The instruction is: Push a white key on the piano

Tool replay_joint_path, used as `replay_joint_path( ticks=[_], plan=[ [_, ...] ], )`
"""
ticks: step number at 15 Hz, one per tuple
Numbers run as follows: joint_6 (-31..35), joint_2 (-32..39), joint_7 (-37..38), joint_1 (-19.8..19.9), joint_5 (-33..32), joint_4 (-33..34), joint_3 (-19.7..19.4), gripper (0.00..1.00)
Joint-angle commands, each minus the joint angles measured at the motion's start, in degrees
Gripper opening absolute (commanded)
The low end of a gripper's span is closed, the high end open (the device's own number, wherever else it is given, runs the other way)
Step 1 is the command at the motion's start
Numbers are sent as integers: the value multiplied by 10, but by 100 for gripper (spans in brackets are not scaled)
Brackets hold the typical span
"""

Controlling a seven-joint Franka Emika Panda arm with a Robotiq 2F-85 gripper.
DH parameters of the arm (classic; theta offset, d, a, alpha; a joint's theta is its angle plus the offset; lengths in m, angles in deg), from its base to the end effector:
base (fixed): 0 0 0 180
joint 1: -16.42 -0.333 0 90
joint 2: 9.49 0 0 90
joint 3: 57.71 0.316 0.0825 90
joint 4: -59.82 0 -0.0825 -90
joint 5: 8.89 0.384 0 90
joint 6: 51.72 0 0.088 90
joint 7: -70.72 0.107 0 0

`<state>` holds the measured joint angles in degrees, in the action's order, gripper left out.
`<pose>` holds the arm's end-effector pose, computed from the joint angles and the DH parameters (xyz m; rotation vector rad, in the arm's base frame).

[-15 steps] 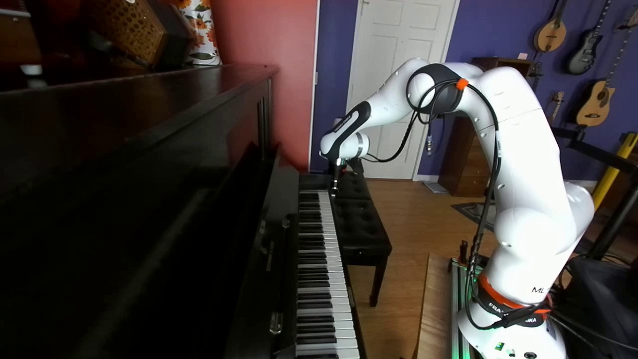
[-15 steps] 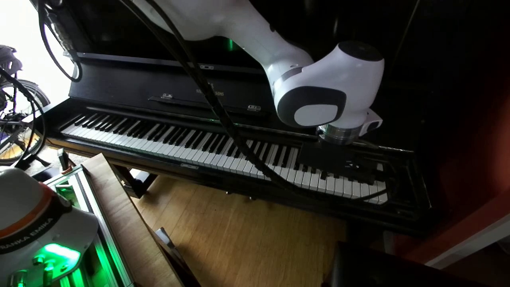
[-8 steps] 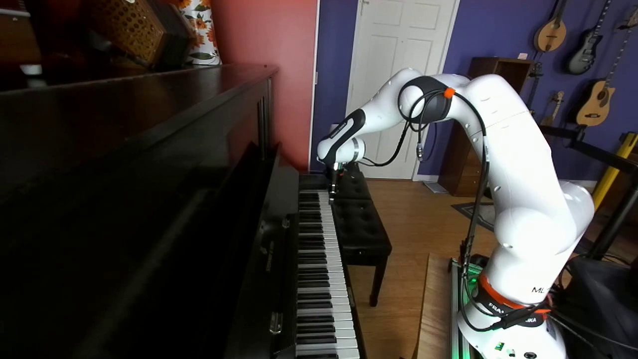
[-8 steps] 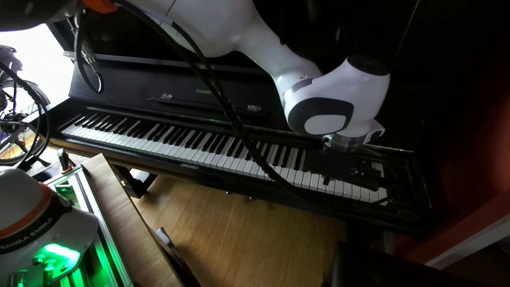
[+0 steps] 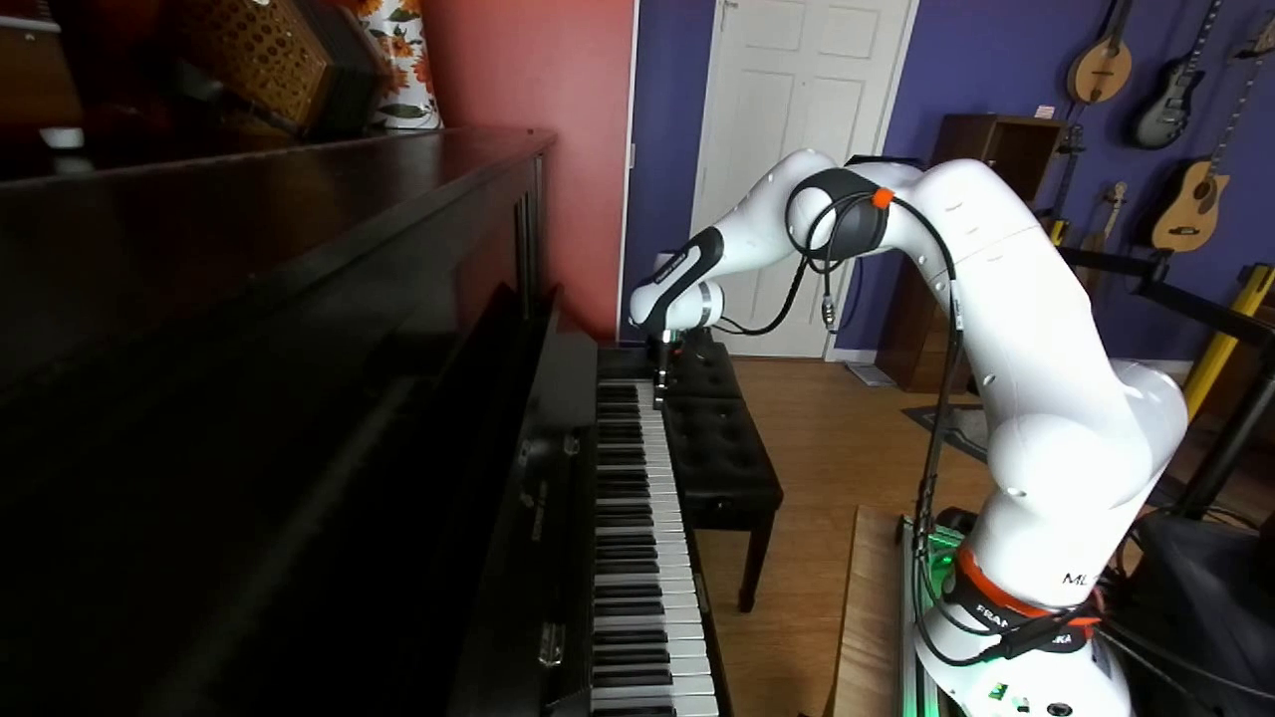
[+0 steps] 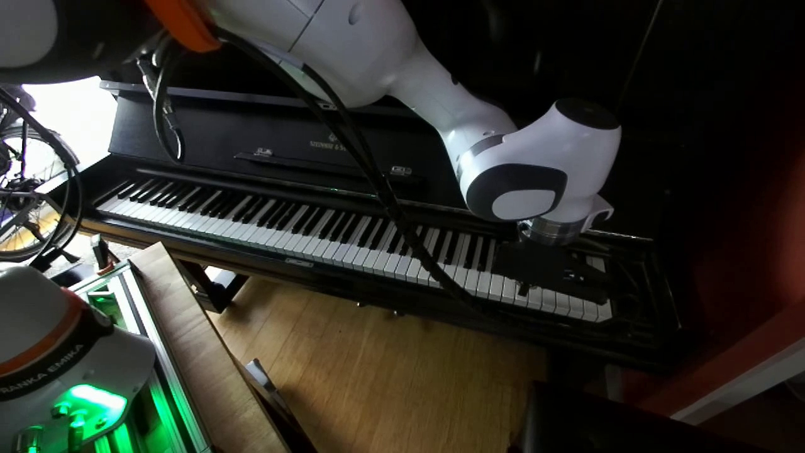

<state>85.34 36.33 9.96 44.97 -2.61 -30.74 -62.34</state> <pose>0.5891 -0.3751 0.1684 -3.0697 -0.6647 -0.0368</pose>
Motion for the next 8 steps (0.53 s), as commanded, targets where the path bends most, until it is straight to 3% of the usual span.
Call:
replay_joint_path(
  ticks=[1,8],
  plan=[
    [-15,23,0,4,-14,31,2,0],
    [-29,37,-10,10,-9,49,13,0]
  ],
)
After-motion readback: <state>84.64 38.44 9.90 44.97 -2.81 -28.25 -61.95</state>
